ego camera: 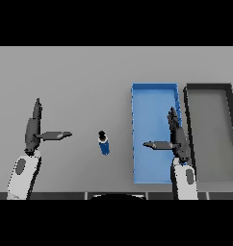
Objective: Pick up the blue pipe and place it into the blue bin.
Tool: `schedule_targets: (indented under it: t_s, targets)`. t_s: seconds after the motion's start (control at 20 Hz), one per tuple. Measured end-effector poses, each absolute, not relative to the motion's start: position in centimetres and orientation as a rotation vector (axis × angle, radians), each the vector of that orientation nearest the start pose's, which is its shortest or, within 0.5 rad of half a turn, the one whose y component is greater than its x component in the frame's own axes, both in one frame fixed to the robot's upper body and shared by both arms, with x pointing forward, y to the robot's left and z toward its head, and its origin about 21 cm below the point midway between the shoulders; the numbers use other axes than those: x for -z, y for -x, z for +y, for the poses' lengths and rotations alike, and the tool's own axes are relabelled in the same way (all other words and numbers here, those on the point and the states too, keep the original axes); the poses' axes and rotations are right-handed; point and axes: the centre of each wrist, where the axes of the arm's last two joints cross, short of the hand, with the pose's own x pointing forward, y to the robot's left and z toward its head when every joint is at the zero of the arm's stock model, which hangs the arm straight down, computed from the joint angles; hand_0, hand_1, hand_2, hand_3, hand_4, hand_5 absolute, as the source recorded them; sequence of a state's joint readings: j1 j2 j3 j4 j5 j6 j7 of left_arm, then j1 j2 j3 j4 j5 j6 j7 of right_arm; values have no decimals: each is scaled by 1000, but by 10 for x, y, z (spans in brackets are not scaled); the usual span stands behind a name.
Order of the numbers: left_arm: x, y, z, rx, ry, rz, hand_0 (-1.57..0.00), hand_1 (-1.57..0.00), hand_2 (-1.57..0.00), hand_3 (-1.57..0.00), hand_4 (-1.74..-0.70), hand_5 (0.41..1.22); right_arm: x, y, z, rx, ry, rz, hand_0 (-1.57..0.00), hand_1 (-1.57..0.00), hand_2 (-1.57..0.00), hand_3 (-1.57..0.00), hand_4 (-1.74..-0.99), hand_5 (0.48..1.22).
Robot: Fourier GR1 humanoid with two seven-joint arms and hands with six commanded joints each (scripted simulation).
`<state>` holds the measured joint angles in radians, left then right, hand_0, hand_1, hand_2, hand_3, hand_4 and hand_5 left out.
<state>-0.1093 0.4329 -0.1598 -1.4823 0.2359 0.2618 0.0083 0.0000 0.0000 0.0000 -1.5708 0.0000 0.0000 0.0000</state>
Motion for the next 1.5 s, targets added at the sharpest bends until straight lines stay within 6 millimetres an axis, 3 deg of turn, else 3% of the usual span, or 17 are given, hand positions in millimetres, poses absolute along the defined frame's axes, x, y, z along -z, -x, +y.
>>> schedule_targets:
  t_s: [0.3,0.35,0.45,0.75,1.0,1.15,1.25,1.5]
  targets:
    - [-25,-263,292,90,-252,-1560,1,1,1,1,-1074,591,5,-238,-225,-2,0,-1576,1,1,1,1,-1225,617]
    - [-31,-259,303,281,-172,-1570,1,1,1,1,-1073,590,1,-231,-232,-118,23,-1641,1,1,1,1,-1224,618]
    - [-42,-257,318,455,-100,-1556,1,1,1,1,-1076,587,-4,-215,-236,-244,46,-1682,1,1,1,1,-1225,620]
    - [-48,-256,325,551,-17,-1538,1,1,1,1,-1086,605,-11,-214,-235,-314,126,-1617,1,1,1,1,-1185,597]
    - [-46,-236,308,692,161,-1523,1,1,1,1,-1111,534,-12,-213,-233,-341,105,-1666,1,1,1,1,-1201,609]
    - [-43,-232,284,756,253,-1475,1,1,1,1,-1158,497,-14,-214,-237,-346,109,-1644,1,1,1,1,-1208,612]
    - [-34,-222,264,791,304,-1465,1,1,1,1,-1176,484,-12,-210,-229,-347,97,-1650,1,1,1,1,-1212,613]
    - [-21,-223,236,825,289,-1470,1,1,1,1,-1189,463,-14,-208,-229,-328,101,-1646,1,1,1,1,-1228,621]
